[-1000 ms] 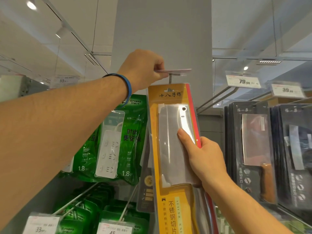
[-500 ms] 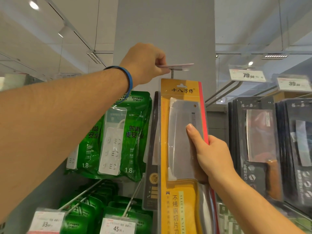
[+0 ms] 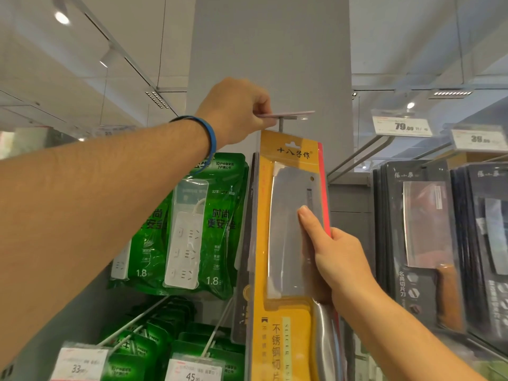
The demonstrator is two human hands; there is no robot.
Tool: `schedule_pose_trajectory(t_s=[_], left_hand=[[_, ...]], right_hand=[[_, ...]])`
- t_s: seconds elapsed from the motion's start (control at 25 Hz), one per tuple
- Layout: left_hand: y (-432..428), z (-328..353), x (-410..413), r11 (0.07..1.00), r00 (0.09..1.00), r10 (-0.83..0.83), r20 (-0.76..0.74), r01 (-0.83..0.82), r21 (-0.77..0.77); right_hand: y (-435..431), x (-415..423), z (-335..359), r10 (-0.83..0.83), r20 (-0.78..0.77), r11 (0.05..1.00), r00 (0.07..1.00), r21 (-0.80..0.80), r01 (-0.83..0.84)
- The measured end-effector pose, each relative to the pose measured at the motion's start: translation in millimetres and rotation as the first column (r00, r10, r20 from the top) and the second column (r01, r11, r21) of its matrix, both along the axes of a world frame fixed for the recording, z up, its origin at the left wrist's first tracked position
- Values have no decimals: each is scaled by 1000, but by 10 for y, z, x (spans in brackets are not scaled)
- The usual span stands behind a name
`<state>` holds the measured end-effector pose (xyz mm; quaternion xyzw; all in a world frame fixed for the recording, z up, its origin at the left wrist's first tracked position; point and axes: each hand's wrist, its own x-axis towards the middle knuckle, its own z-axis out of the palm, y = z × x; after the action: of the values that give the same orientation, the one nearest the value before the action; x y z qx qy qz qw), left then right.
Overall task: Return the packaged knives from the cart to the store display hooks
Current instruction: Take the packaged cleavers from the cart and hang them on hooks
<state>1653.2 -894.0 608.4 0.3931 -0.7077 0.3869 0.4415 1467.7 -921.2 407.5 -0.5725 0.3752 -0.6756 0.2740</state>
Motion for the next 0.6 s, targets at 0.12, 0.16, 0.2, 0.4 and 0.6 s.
schedule_pose_trajectory(t_s=[0.12,0.16,0.2,0.4,0.6], left_hand=[[4,-18,4,1000,1000,-17,-4,17,-2],[4,-24,5,1000,1000,-18,-6,18,1],[5,-25,6,1000,1000,-16,-5,16,2],[25,-21,6,1000,1000,-12,-11,12,14],[-3,-8,-13,1000,1000,-11,-9,11,0]], right_hand=[[-37,41,10,-12,-68,999,998,-43,9],[-61,34,13,-37,-86,997,996,-66,31],[-81,17,17,-55,-94,995,994,-82,47],[-78,-43,-3,-8,-22,1000,1000,-27,7],[-91,-88,11,-79,-82,995,994,-71,73]])
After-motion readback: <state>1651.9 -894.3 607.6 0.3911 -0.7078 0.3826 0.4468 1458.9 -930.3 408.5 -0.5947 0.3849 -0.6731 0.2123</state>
